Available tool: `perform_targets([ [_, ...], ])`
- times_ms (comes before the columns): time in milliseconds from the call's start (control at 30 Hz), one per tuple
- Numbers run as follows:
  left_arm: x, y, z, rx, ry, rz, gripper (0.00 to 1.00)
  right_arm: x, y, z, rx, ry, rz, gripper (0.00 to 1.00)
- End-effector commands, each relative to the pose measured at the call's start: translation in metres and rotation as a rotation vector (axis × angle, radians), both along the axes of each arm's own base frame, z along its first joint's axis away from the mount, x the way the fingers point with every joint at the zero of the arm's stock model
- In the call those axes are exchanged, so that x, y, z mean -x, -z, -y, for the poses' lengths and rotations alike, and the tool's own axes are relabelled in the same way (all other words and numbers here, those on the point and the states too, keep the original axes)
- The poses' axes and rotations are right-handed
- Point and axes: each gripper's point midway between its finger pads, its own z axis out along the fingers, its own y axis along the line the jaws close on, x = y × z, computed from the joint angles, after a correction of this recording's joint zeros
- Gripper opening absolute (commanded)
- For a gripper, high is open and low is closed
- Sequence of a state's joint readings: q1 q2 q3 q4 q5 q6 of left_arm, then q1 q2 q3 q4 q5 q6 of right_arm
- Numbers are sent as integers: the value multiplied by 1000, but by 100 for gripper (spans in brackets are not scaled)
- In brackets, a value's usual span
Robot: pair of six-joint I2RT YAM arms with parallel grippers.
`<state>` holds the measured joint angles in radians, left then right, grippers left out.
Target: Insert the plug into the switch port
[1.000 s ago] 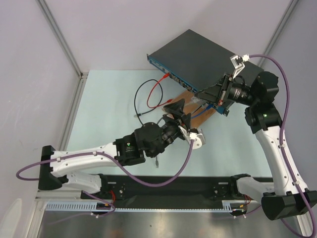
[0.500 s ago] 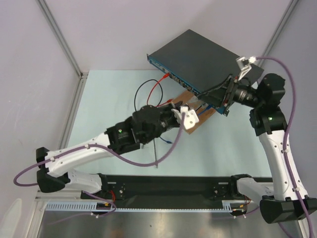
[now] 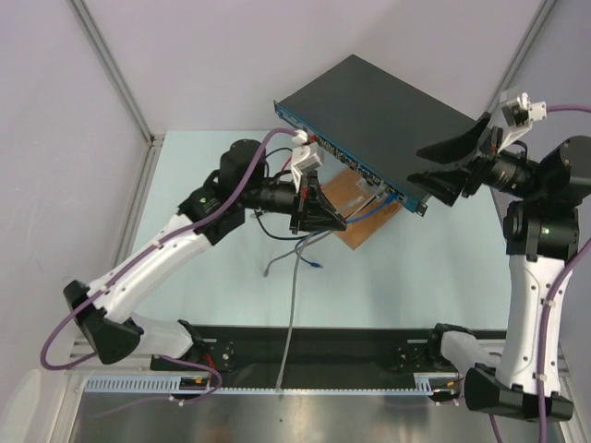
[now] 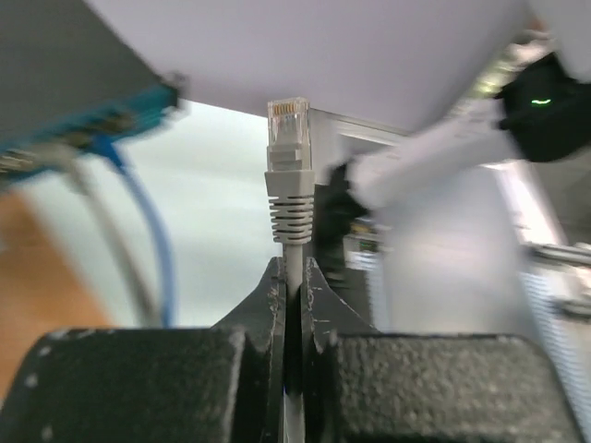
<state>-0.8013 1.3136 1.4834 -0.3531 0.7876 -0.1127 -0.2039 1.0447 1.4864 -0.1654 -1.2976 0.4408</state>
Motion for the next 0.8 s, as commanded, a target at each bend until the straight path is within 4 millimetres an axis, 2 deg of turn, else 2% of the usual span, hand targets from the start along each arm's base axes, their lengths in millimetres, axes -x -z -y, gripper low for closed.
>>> perform_targets([
  [0,52,-13,-2,61,337,-284,0,42,2,-21,74,-130,122,77],
  [67,54,-13,0,64,379,-323,0,47,10,-29,102,-140,151,72],
  [100,54,-14,1,71,390,-326,0,59,9,-36,117,-168,196,68],
  [133,55,-14,1,69,405,-335,0,57,14,-36,129,-144,188,66],
  [200,57,-11,3,62,435,-361,0,65,18,-42,179,-169,292,61],
  [233,58,-10,4,60,448,-366,0,71,24,-45,195,-184,273,60],
  [267,59,-11,5,59,459,-367,0,71,26,-45,233,-189,343,59],
  [433,66,-1,7,30,512,-404,0,78,38,-48,271,-221,344,59],
  [567,69,-1,9,27,534,-412,0,82,44,-52,276,-248,334,58],
  [767,66,3,14,19,536,-433,0,83,48,-61,256,-293,268,57],
])
